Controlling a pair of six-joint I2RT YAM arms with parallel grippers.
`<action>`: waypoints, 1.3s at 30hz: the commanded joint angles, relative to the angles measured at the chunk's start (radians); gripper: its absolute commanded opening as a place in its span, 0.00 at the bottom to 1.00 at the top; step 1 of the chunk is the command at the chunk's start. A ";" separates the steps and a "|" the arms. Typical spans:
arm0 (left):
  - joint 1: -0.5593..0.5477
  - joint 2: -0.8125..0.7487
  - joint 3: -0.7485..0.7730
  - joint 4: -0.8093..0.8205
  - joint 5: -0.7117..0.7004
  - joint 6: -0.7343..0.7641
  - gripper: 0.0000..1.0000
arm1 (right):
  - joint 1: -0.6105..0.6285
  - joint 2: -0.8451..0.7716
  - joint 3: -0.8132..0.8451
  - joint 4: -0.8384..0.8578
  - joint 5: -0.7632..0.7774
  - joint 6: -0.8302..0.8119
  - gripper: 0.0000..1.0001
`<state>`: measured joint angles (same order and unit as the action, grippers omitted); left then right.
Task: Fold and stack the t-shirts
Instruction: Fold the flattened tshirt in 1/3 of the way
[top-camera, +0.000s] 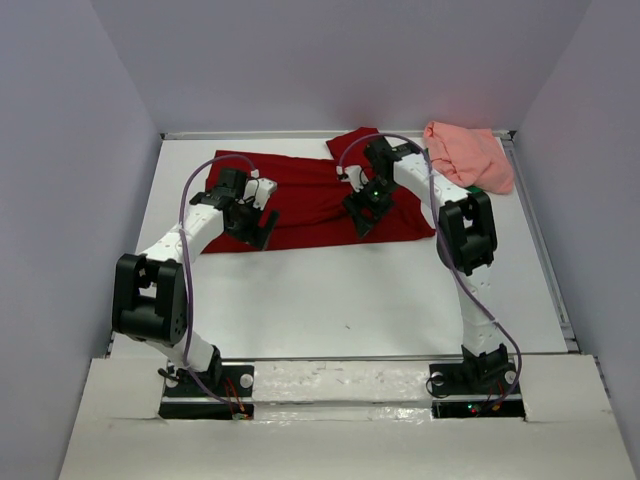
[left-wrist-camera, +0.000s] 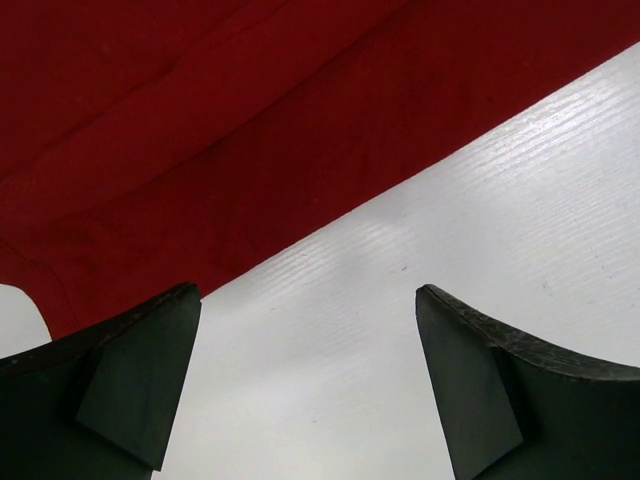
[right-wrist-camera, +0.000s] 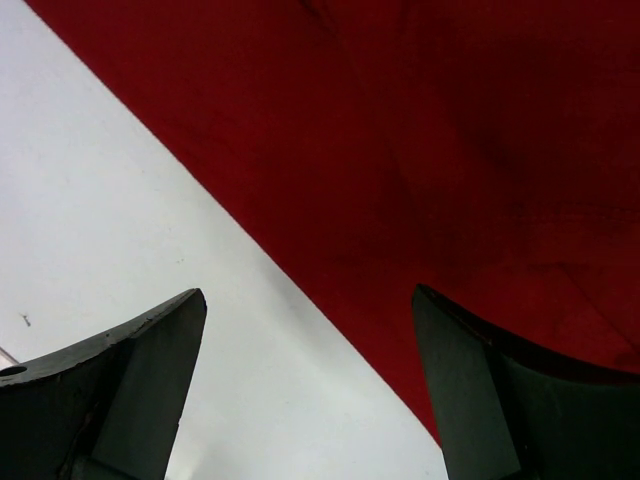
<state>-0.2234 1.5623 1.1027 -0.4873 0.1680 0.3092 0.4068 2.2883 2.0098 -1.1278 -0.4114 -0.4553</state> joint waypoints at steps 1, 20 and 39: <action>-0.010 -0.010 0.039 0.000 -0.001 0.008 0.99 | 0.001 -0.018 0.038 0.063 0.066 0.015 0.89; -0.017 -0.038 0.028 -0.007 0.001 0.007 0.99 | 0.001 0.036 0.060 0.121 0.215 0.004 0.76; -0.025 -0.047 0.017 -0.002 0.004 0.004 0.99 | 0.001 0.057 0.047 0.140 0.227 0.010 0.15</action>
<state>-0.2432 1.5620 1.1027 -0.4873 0.1680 0.3088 0.4068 2.3383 2.0464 -1.0122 -0.1905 -0.4469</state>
